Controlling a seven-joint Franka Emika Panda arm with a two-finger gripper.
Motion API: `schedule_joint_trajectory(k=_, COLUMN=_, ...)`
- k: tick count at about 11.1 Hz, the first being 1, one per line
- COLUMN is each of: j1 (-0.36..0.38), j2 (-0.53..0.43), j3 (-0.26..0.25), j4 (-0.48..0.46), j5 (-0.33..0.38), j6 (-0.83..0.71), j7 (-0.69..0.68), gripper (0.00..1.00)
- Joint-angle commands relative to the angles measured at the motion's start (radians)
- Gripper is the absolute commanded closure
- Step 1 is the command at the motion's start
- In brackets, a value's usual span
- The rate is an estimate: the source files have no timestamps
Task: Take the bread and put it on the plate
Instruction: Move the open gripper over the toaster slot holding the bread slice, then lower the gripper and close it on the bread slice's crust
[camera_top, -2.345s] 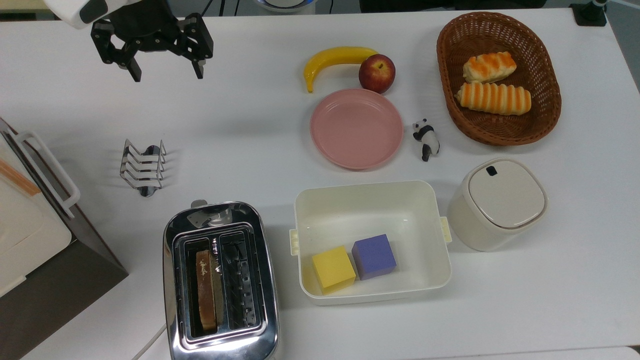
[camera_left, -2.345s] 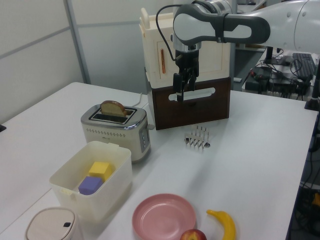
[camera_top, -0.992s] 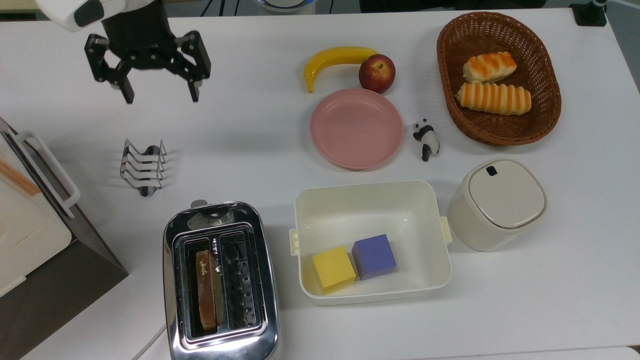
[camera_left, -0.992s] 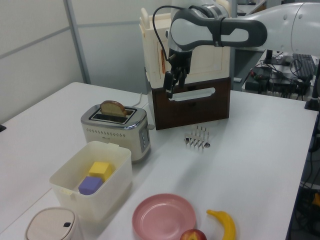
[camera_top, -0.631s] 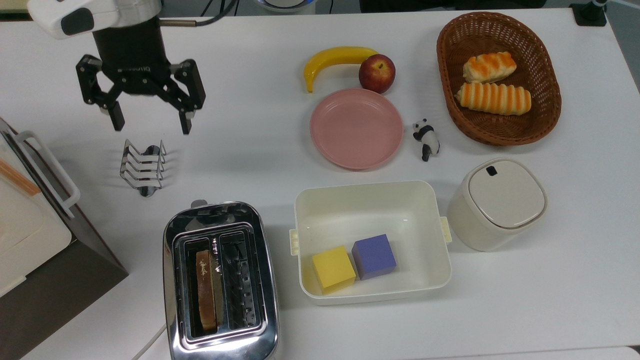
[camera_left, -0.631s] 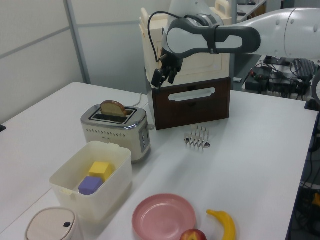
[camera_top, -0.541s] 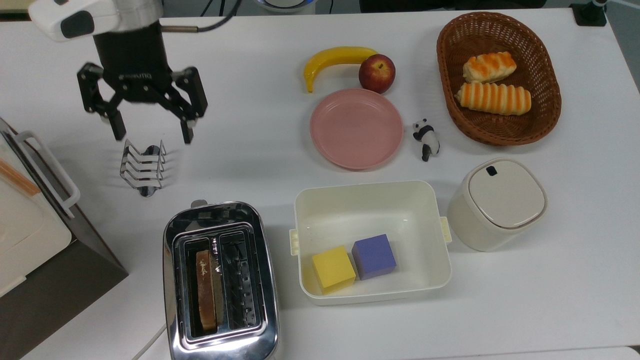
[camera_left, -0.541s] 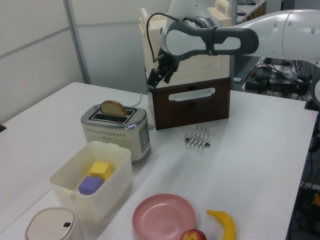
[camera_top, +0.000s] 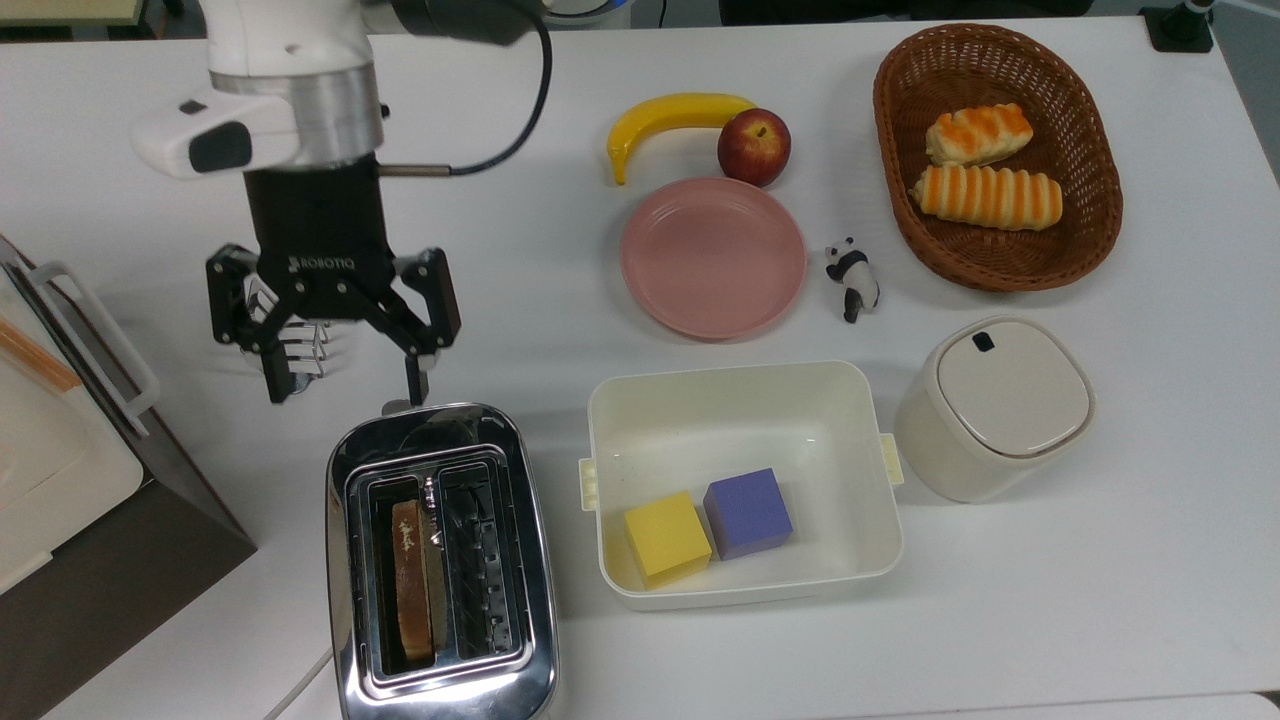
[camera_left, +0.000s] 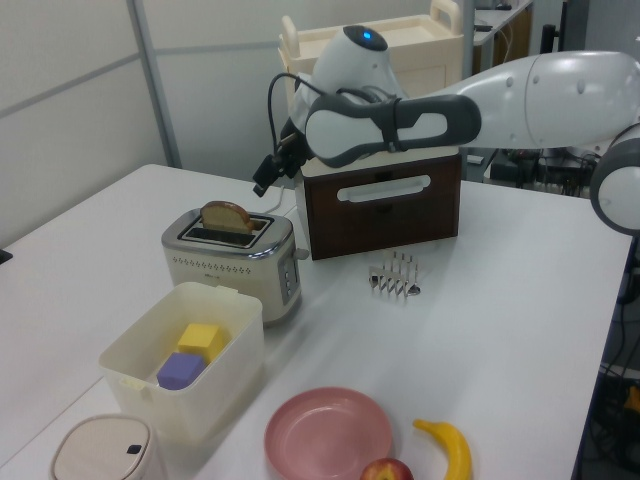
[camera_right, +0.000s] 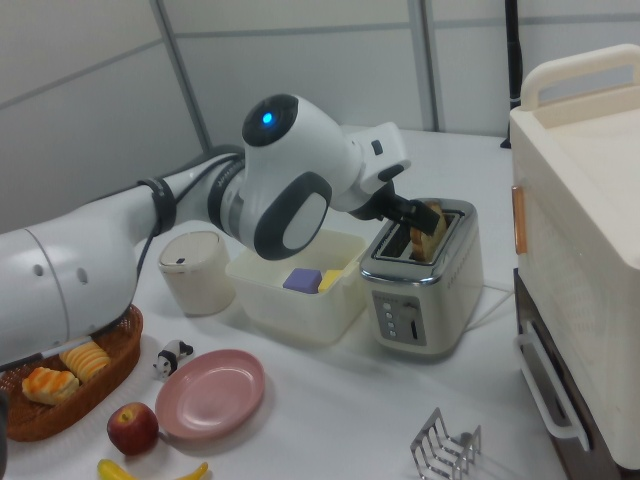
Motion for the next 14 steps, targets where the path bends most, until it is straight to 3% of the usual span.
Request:
schedule_joint_trajectory(k=1, j1=0.013, j2=0.029, j3=0.018, j4=-0.014, j5=0.012, j6=0.093, j7=0.011, gripper=0.0)
schedule_joint_trajectory(k=9, j1=0.047, j2=0.143, j3=0.025, j4=-0.012, j5=0.004, j6=0.296, j7=-0.003, gripper=0.02)
schedule_joint_trajectory(k=10, j1=0.053, j2=0.146, j3=0.025, j4=-0.012, j5=0.004, j6=0.3, j7=-0.001, gripper=0.17)
schedule_joint_trajectory(k=11, j1=0.056, j2=0.146, j3=0.025, j4=-0.012, j5=0.005, j6=0.303, j7=0.005, gripper=0.5)
schedule_joint_trajectory(k=12, j1=0.056, j2=0.145, j3=0.025, j4=-0.012, j5=0.007, j6=0.303, j7=0.009, gripper=0.76)
schedule_joint_trajectory(k=14, j1=0.056, j2=0.141, j3=0.025, j4=-0.009, j5=0.009, j6=0.305, j7=0.011, gripper=0.97)
